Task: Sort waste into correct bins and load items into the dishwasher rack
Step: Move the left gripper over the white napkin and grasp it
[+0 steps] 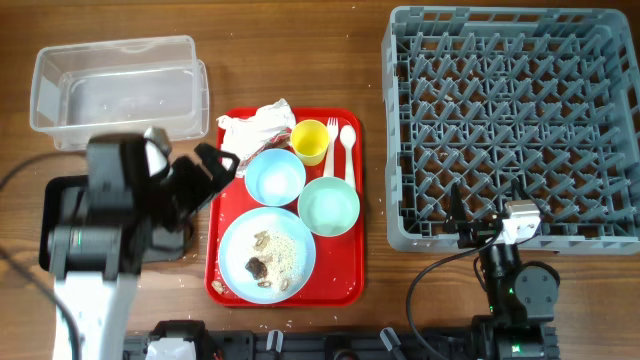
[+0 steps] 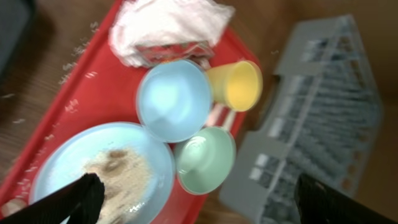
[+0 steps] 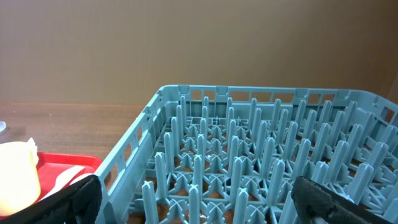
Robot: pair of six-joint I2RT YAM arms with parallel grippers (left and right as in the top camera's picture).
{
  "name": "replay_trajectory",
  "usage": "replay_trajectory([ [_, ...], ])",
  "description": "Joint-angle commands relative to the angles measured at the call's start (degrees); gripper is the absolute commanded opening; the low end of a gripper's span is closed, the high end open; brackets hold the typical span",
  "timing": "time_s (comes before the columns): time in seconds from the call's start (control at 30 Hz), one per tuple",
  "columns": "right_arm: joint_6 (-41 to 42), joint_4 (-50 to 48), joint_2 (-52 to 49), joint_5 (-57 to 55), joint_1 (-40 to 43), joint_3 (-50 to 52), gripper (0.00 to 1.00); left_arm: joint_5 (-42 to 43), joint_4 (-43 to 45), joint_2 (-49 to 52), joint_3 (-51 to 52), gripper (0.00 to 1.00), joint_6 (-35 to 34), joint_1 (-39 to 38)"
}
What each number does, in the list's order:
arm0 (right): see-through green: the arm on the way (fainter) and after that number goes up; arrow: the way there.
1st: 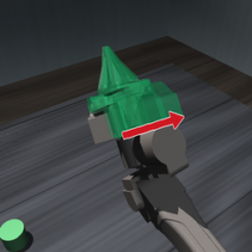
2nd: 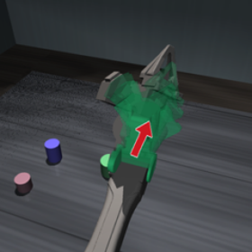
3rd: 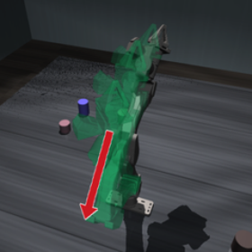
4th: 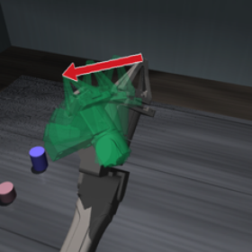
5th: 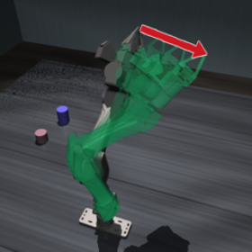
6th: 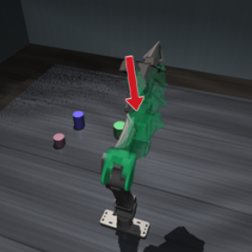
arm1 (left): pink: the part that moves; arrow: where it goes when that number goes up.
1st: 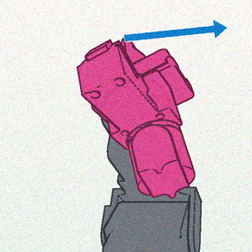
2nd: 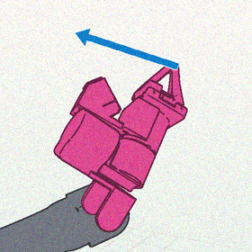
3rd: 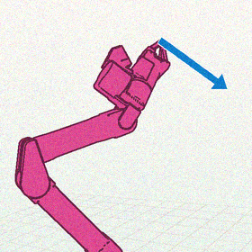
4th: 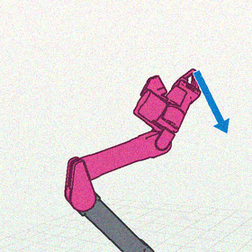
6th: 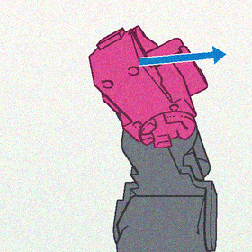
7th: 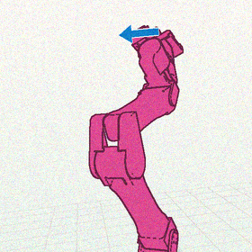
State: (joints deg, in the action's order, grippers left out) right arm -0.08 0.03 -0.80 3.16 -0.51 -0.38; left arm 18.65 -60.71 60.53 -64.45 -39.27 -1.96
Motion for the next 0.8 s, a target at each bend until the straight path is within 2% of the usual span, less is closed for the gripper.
replay_trajectory([
  [0.0,0.46,-0.13,0.00,0.00,-0.28,0.09,1.00,-12.96,-5.42,10.82,-11.41,0.99,2.69,-3.34],
  [0.13,0.46,-0.13,0.00,0.00,-0.28,0.09,1.00,-17.99,-5.35,18.34,-18.03,1.00,2.64,-5.27],
  [0.47,0.48,-0.13,0.00,0.00,-0.28,0.09,1.00,-15.72,9.62,28.02,-18.29,1.00,2.75,-5.33],
  [0.77,0.48,-0.13,0.00,0.00,-0.28,0.09,1.00,-16.87,16.94,41.18,-18.29,0.99,13.73,-7.48],
])
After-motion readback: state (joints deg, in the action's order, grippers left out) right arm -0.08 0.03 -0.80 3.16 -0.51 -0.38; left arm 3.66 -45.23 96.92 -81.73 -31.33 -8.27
